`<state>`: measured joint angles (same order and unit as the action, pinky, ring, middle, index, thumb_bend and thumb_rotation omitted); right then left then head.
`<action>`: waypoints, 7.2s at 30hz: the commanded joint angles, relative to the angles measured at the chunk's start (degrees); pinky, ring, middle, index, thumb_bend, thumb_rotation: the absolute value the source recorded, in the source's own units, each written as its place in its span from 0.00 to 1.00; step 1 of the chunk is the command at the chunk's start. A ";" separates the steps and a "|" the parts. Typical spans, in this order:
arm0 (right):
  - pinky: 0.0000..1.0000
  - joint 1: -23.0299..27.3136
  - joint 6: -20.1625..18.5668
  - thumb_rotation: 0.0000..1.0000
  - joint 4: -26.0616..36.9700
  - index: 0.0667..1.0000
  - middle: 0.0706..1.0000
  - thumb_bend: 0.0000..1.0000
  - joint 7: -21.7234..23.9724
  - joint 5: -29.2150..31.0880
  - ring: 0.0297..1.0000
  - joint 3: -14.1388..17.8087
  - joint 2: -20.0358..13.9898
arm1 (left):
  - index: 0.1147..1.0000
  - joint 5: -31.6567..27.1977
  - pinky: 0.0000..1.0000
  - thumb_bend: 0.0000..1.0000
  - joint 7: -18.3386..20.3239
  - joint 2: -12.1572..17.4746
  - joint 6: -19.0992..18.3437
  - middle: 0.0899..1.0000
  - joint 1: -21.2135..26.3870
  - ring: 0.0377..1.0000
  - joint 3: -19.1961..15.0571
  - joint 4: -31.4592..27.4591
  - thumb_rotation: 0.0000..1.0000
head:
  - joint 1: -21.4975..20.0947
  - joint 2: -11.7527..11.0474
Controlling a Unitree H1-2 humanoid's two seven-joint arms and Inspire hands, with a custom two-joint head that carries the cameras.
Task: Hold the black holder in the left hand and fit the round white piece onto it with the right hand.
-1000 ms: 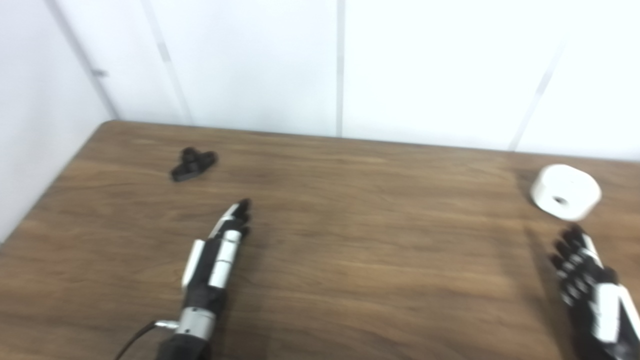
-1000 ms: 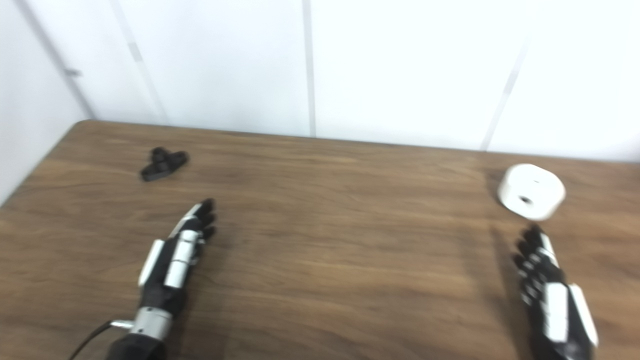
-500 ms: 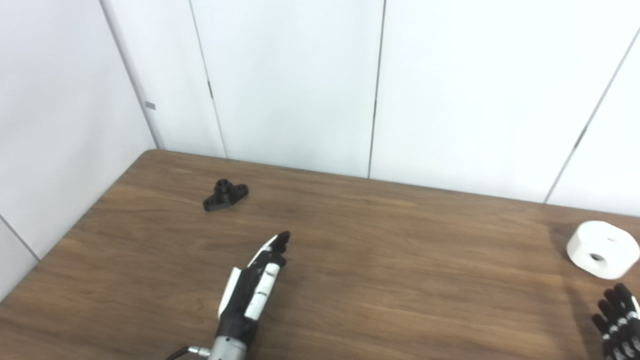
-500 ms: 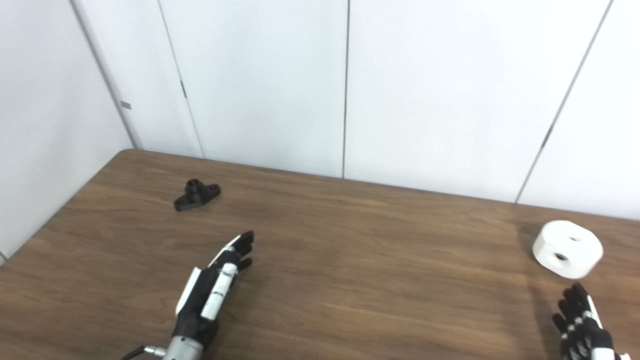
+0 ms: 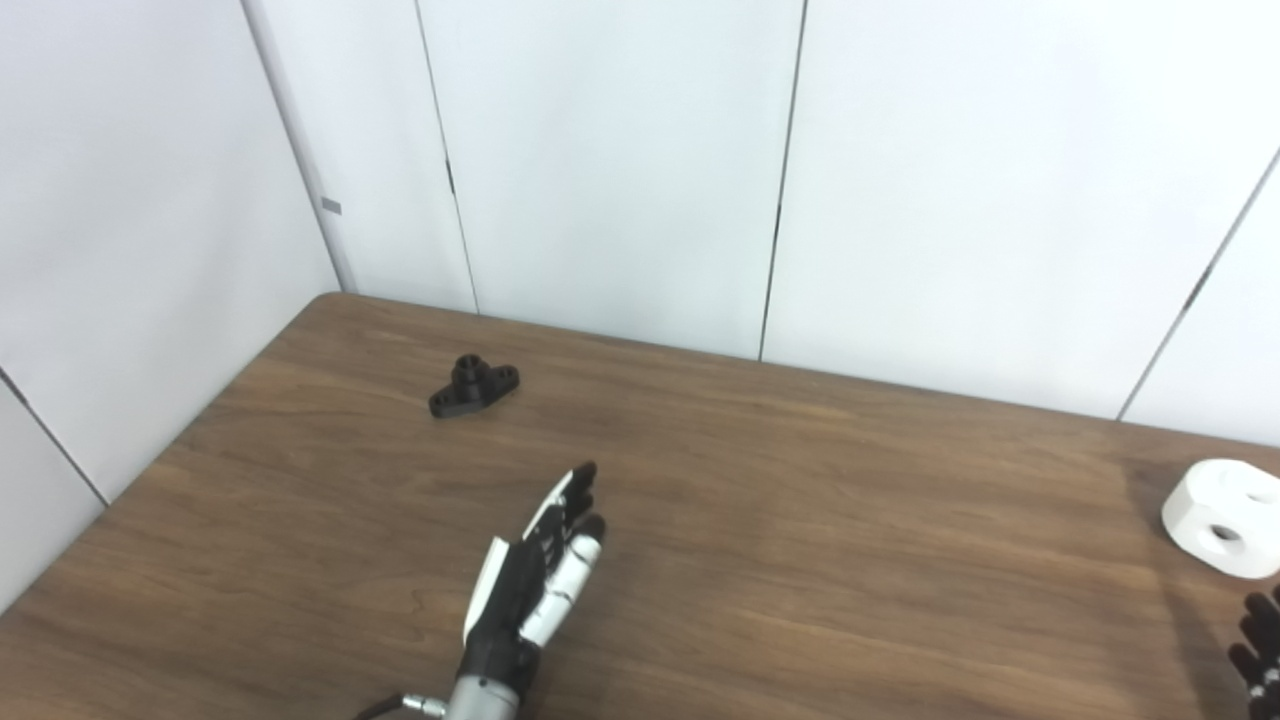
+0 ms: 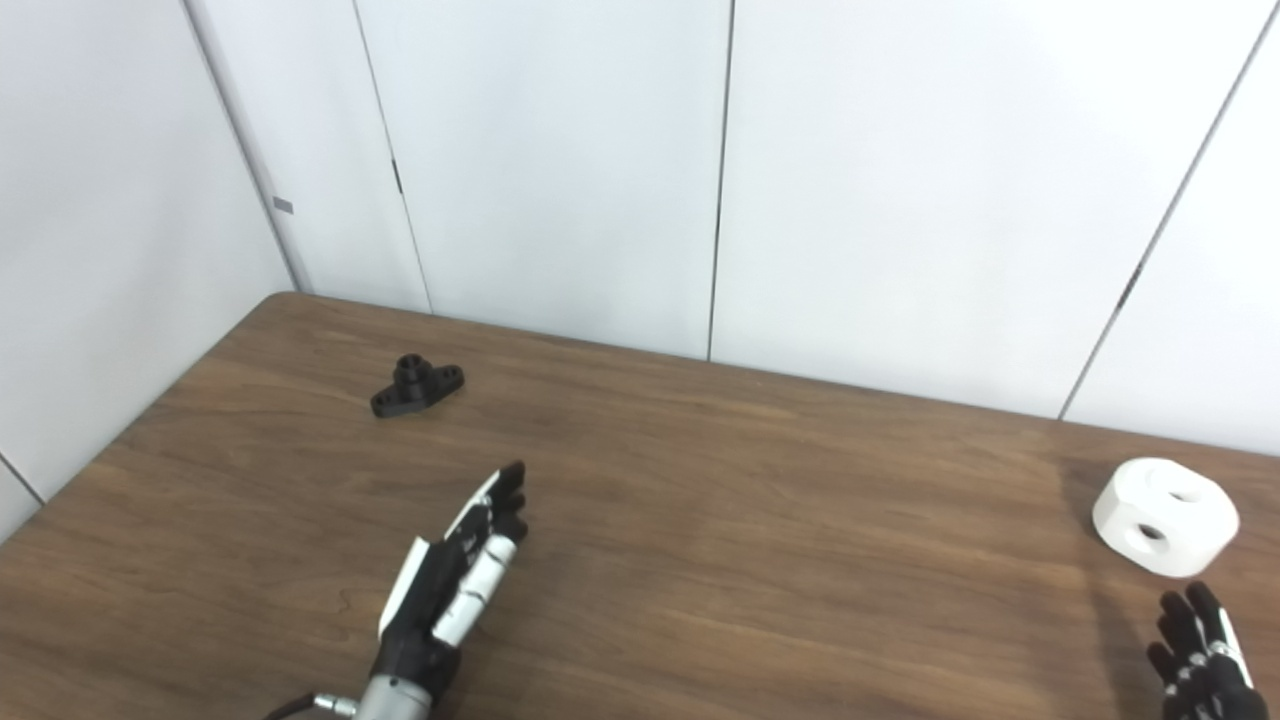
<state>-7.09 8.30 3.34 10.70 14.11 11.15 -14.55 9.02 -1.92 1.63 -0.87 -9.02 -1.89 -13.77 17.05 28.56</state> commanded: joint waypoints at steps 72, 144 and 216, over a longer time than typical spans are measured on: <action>1.00 -4.40 -6.26 1.00 3.33 1.00 0.94 0.64 -0.84 1.35 0.98 -1.00 2.31 | 0.74 27.98 1.00 0.88 -8.46 29.04 -18.37 0.89 40.84 0.94 5.70 45.36 0.40 | -2.98 1.81; 1.00 -5.37 -7.37 0.94 5.59 0.99 0.92 0.66 -0.91 3.40 0.95 -1.03 1.65 | 0.42 24.62 0.95 0.52 -12.01 29.63 -14.80 0.75 39.04 0.87 10.09 49.00 0.05 | -3.68 3.69; 0.99 -5.98 -18.49 0.91 21.78 0.96 0.89 0.62 -11.03 -4.98 0.92 -8.16 8.34 | 0.42 37.22 0.93 0.52 15.20 18.82 -8.80 0.78 12.99 0.89 31.72 0.15 0.05 | -24.01 13.03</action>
<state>-12.79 -10.36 22.37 0.26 9.42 2.38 -7.90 45.31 9.51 20.71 -10.52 6.11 27.60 -13.56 -6.68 41.39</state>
